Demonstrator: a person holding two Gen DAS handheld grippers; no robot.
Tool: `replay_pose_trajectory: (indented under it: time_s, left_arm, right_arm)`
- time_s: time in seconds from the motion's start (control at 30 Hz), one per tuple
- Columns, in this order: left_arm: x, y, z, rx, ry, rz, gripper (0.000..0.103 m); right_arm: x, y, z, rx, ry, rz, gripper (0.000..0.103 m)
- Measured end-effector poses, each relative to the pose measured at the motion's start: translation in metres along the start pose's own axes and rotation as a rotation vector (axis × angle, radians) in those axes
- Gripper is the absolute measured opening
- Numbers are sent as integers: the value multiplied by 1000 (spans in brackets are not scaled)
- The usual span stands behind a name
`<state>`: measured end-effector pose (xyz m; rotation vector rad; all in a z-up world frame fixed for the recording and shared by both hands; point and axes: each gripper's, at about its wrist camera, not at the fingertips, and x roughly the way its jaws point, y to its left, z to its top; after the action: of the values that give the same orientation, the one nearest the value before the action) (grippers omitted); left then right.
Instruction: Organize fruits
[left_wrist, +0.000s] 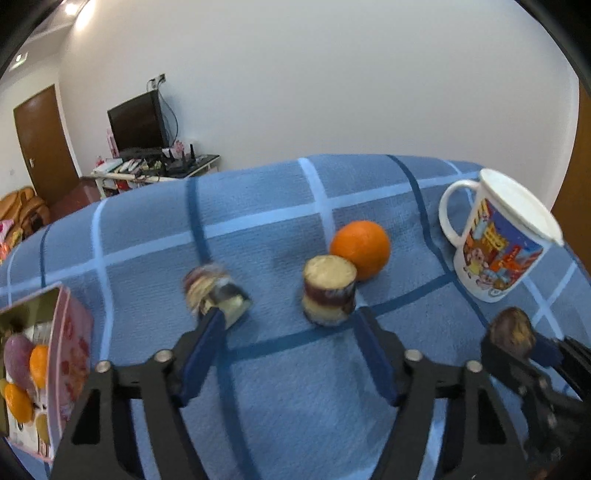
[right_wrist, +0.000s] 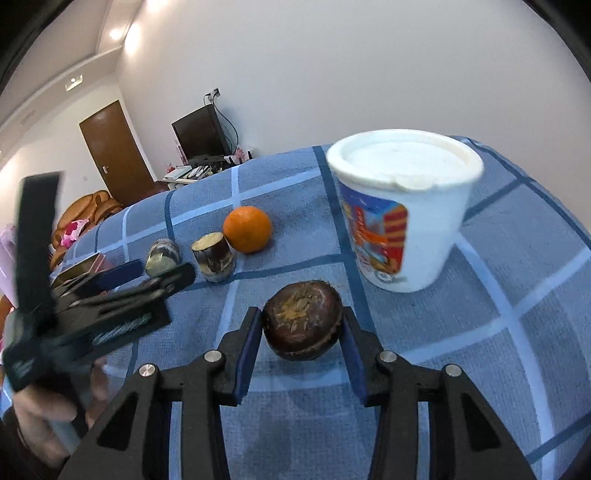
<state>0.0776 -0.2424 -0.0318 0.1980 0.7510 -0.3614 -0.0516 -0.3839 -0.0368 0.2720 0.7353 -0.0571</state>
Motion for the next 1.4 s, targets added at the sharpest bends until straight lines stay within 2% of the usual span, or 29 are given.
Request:
replay_pose_trajectory:
  time_s: [0.07,0.17,0.27,0.33,0.5,0.67,0.8,1.4]
  left_arm:
    - [10,-13,5,40,16,7,57]
    - [30,-27,13,67,77,-2,51]
    - [43,-25,19,33,117,-35,42]
    - [48,-18,23,-11,126,-69,40]
    - [42,-12,22,-44,102,-111,39]
    - [2,-14,10,-28,-38,-81,39]
    - [-22,-18,-3,-13,-95,-43,39]
    - [-60,-31,-36,13,-112,-18,39]
  right_arm:
    - [1,2,2,-3,-1,5,44]
    - [2,3,0,-8,4,15,44]
    - [4,3,1,-9,6,24,44]
    - [4,3,2,-9,7,26,44]
    - [4,5,2,-4,-3,25,44]
    - [-5,7,-1,-10,-54,21,44]
    - [-11,7,-1,-9,-84,7,44]
    - [-40,10,-4,-27,-211,-74,45]
